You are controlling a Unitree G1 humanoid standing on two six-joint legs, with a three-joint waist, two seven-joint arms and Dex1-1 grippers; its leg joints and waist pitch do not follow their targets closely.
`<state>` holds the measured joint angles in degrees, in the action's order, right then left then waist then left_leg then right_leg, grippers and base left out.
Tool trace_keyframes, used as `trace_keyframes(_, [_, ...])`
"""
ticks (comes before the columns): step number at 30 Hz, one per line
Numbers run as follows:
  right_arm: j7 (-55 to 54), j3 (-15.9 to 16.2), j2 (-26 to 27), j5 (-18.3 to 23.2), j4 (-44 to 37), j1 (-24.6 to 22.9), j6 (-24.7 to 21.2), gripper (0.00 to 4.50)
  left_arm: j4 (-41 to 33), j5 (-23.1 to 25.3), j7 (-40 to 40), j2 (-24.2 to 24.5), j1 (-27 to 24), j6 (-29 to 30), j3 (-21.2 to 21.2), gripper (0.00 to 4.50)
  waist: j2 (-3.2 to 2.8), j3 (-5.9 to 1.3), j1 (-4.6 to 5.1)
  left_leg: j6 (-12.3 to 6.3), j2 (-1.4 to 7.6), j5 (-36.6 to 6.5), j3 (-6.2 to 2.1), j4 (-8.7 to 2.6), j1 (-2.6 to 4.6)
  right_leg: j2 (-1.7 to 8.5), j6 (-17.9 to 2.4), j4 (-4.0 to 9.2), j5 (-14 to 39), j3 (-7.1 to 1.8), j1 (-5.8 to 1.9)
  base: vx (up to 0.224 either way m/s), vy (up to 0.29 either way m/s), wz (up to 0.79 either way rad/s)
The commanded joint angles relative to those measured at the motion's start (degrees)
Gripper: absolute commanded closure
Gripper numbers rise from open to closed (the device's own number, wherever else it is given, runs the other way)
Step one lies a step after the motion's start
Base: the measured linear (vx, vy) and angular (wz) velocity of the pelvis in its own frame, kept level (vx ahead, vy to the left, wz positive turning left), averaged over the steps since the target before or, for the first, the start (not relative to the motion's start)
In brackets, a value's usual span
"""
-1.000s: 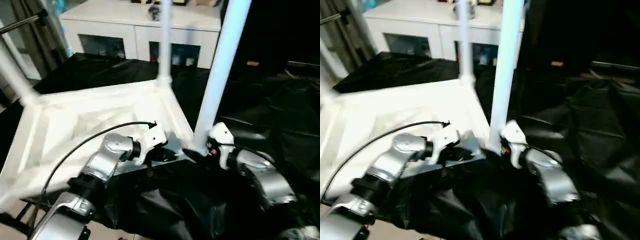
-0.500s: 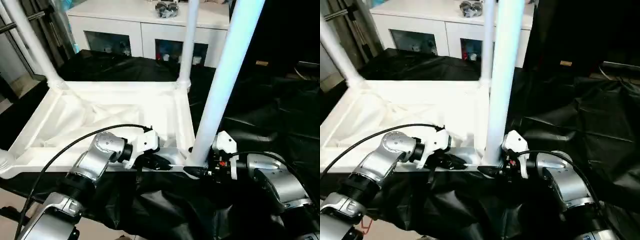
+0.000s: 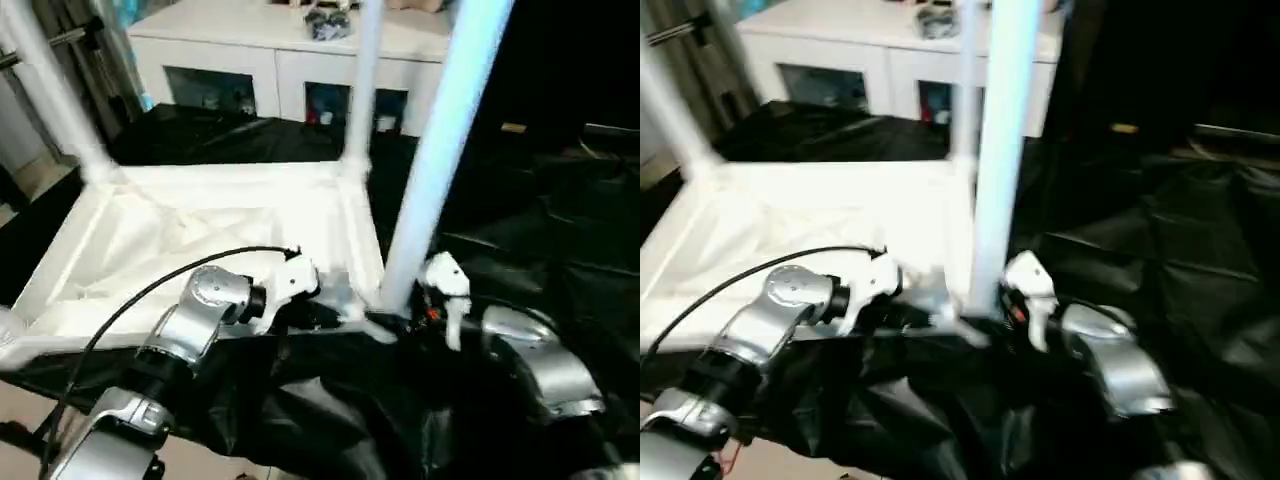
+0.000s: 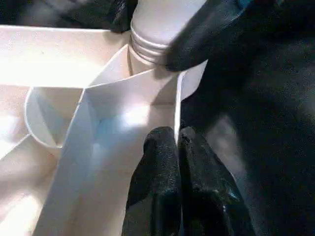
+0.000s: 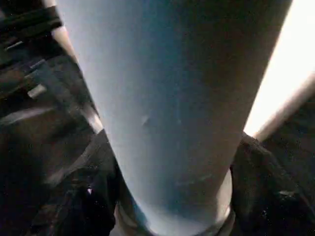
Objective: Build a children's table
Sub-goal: Rotate leg to tighten
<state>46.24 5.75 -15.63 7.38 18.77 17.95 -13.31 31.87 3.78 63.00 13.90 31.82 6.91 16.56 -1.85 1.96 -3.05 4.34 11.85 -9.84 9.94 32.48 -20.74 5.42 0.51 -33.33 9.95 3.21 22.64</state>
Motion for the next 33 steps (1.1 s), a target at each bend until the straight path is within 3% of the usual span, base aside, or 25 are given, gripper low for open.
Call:
trace_keyframes(1, [-6.3, 3.6, 4.8, -2.3, 4.5, 1.1, -1.6, 1.86, 0.9, 0.5, -6.0, -5.4, 1.5, 1.5, 2.3, 4.50, 0.56, -2.47, 0.32, 0.65, 0.55, -20.1, -0.10, -4.13, 0.49, 2.12, -9.2, 4.75, 24.4, -1.31, -1.93, -0.050, 0.011, -0.04])
trace_keyframes(2, [-9.8, 3.7, 6.5, -3.6, 5.4, 1.6, -1.8, 1.86, 1.3, 0.9, -7.9, -7.0, 1.8, 2.2, 2.4, 4.50, 0.40, -2.44, 0.52, 0.82, 0.51, -21.0, -0.27, -4.22, 0.63, 2.21, -8.3, 5.05, 26.5, -1.21, -1.90, -0.050, 0.011, -0.04])
trace_keyframes(6, [-18.6, 3.6, 11.4, -6.5, 6.8, 2.6, -3.4, 1.87, 2.1, 2.7, -12.0, -10.8, 2.6, 3.4, 3.5, 4.50, 0.77, -1.83, 1.44, 0.75, 0.13, -26.0, -0.50, -4.19, 1.25, 2.04, -5.0, 6.56, 35.0, -0.75, -1.13, 0.000, 0.000, 0.00])
trace_keyframes(8, [-19.8, 4.4, 12.0, -7.6, 7.1, 2.7, -2.5, 1.87, 2.1, 3.1, -12.3, -11.3, 2.7, 3.3, 4.0, 4.50, 0.56, -1.80, 1.64, 0.88, -0.01, -27.9, -0.72, -4.01, 1.76, 2.14, -3.5, 7.19, 38.6, -0.48, -0.69, 0.000, 0.000, 0.00])
trace_keyframes(10, [-20.2, 4.8, 12.3, -8.2, 7.7, 2.9, -1.2, 1.87, 2.1, 3.2, -12.2, -11.6, 2.7, 3.2, 4.1, 4.50, 0.66, -1.88, 1.63, 0.64, 0.02, -28.2, -0.83, -3.98, 1.86, 2.24, -3.0, 7.38, 39.0, -0.33, -0.71, 0.000, 0.000, 0.00])
trace_keyframes(11, [-19.7, 3.8, 12.8, -6.9, 8.4, 3.2, -0.4, 1.52, 1.9, 3.2, -12.1, -11.5, 2.5, 3.1, 4.1, 4.50, 0.57, -2.02, 1.65, 0.30, 0.21, -28.0, -1.02, -4.35, 1.52, 2.37, -3.3, 7.28, 37.0, -0.15, -1.14, 0.000, 0.000, 0.00])
trace_keyframes(12, [-18.9, 3.1, 12.9, -5.9, 8.4, 3.4, -0.2, 1.52, 1.6, 3.2, -11.7, -11.1, 2.3, 3.1, 4.0, 4.50, 0.74, -2.05, 1.82, 0.17, 0.38, -27.7, -1.15, -4.72, 1.03, 2.24, -3.7, 7.06, 34.7, -0.06, -1.58, 0.000, 0.000, 0.00])
trace_keyframes(14, [-17.5, 3.0, 12.6, -5.2, 7.9, 3.4, 0.2, 1.52, 0.9, 2.9, -10.6, -10.0, 1.9, 2.6, 3.9, 4.50, 0.77, -2.08, 1.70, 0.07, 0.45, -27.6, -1.08, -4.83, 1.01, 2.23, -4.2, 6.91, 33.1, -0.24, -1.46, 0.000, 0.000, 0.00])
trace_keyframes(15, [-17.1, 3.1, 12.4, -5.3, 7.8, 3.4, 0.3, 1.28, 0.6, 2.7, -10.1, -9.5, 1.8, 2.3, 3.9, 4.50, 0.65, -2.09, 1.65, 0.12, 0.49, -27.9, -0.98, -4.78, 1.21, 2.27, -5.1, 6.79, 32.1, -0.47, -1.23, 0.000, 0.000, 0.00])
trace_keyframes(19, [-12.4, 4.6, 9.7, -6.1, 5.2, 3.0, 3.9, 1.09, -1.3, 1.5, -4.7, -6.8, 0.5, 1.0, 3.9, 4.50, 0.59, -2.40, 1.50, 0.03, 0.70, -26.2, -0.79, -4.88, 0.77, 2.32, -7.1, 6.06, 26.2, -0.95, -1.57, 0.000, 0.000, 0.00])
trace_keyframes(20, [-11.9, 4.6, 9.4, -6.0, 4.9, 2.9, 4.0, 1.09, -1.4, 1.4, -4.4, -6.6, 0.4, 1.0, 3.9, 4.50, 0.42, -2.55, 1.45, -0.21, 0.78, -24.2, -0.71, -4.92, 0.38, 2.30, -8.2, 5.59, 22.6, -1.08, -2.04, 0.000, 0.000, 0.00])
trace_keyframes(22, [-7.5, 5.2, 7.2, -4.8, 2.9, 2.2, 5.6, 1.09, -1.9, 0.8, -2.4, -5.5, 0.0, 0.4, 3.7, 4.50, 0.56, -2.68, 1.06, -1.05, 0.90, -22.2, -0.22, -4.58, 0.75, 2.15, -10.1, 5.25, 18.2, -1.35, -1.90, 0.056, -0.018, 0.06])
trace_keyframes(23, [-2.8, 5.1, 4.9, -3.0, 1.1, 1.5, 6.7, 1.09, -1.7, 0.4, -1.1, -4.4, 0.0, -0.2, 3.3, 4.50, 0.14, -2.78, 1.06, -1.47, 0.91, -21.0, 0.03, -4.43, 0.82, 2.04, -11.4, 4.97, 15.2, -1.46, -1.96, 0.061, -0.022, 0.09])
trace_keyframes(24, [-0.7, 5.1, 3.8, -2.2, 0.2, 1.2, 6.6, 1.09, -1.4, 0.3, -0.2, -3.9, 0.0, -1.0, 3.3, 4.50, 0.43, -2.99, 0.99, -2.41, 0.81, -18.7, 0.08, -4.20, 0.48, 2.02, -12.3, 4.52, 12.5, -1.41, -2.55, 0.065, -0.020, 0.07])
trace_keyframes(26, [2.7, 5.1, 1.9, -1.1, -0.9, 0.6, 6.3, 1.09, -1.3, 0.0, 1.5, -2.9, -0.1, -2.0, 3.4, 4.50, 0.39, -3.15, 0.59, -3.67, 0.93, -15.3, 0.38, -3.77, 0.69, 2.13, -13.9, 4.03, 8.4, -1.60, -2.39, 0.063, -0.020, 0.08])
trace_keyframes(27, [3.6, 5.1, 1.3, -0.8, -1.2, 0.4, 6.2, 1.09, -1.3, -0.1, 2.0, -2.6, -0.1, -2.2, 3.4, 4.50, 0.46, -3.36, 0.46, -4.32, 0.88, -12.4, 0.29, -3.56, 0.21, 2.07, -14.7, 3.44, 5.5, -1.49, -2.95, 0.054, -0.022, 0.04])
trace_keyframes(28, [5.8, 5.1, 0.1, -0.1, -1.9, 0.0, 6.0, 1.09, -1.5, -0.4, 3.0, -1.9, -0.3, -2.5, 3.4, 4.50, 0.88, -3.37, 0.45, -4.80, 0.86, -11.3, 0.43, -3.44, 0.10, 1.99, -14.9, 3.32, 4.1, -1.53, -2.98, 0.000, 0.000, 0.00])
trace_keyframes(31, [12.5, 5.3, -3.3, 1.7, -3.4, -0.8, 5.3, 1.09, -2.7, -1.3, 6.8, 0.4, -1.0, -2.7, 3.4, 4.50, 0.75, -3.83, -0.53, -6.56, 0.98, -7.1, 0.47, -2.79, 0.08, 2.04, -16.4, 2.22, -1.2, -1.47, -3.25, 0.000, 0.000, 0.00])
trace_keyframes(32, [13.8, 5.4, -3.9, 2.2, -3.7, -0.9, 5.2, 1.09, -3.0, -1.5, 7.6, 1.0, -1.2, -2.8, 3.3, 4.50, 0.66, -3.68, -0.68, -7.35, 1.02, -5.9, 0.58, -2.66, -0.15, 1.85, -16.7, 2.01, -2.9, -1.41, -3.00, 0.000, 0.000, 0.00])
trace_keyframes(33, [15.9, 5.5, -4.9, 3.0, -4.1, -1.0, 4.6, 1.09, -3.1, -1.7, 9.1, 1.9, -1.4, -3.1, 3.4, 4.50, 0.55, -3.49, -0.78, -7.44, 1.10, -7.2, 0.61, -2.75, -0.06, 1.91, -16.8, 2.19, -1.2, -1.31, -2.86, 0.000, 0.000, 0.00])
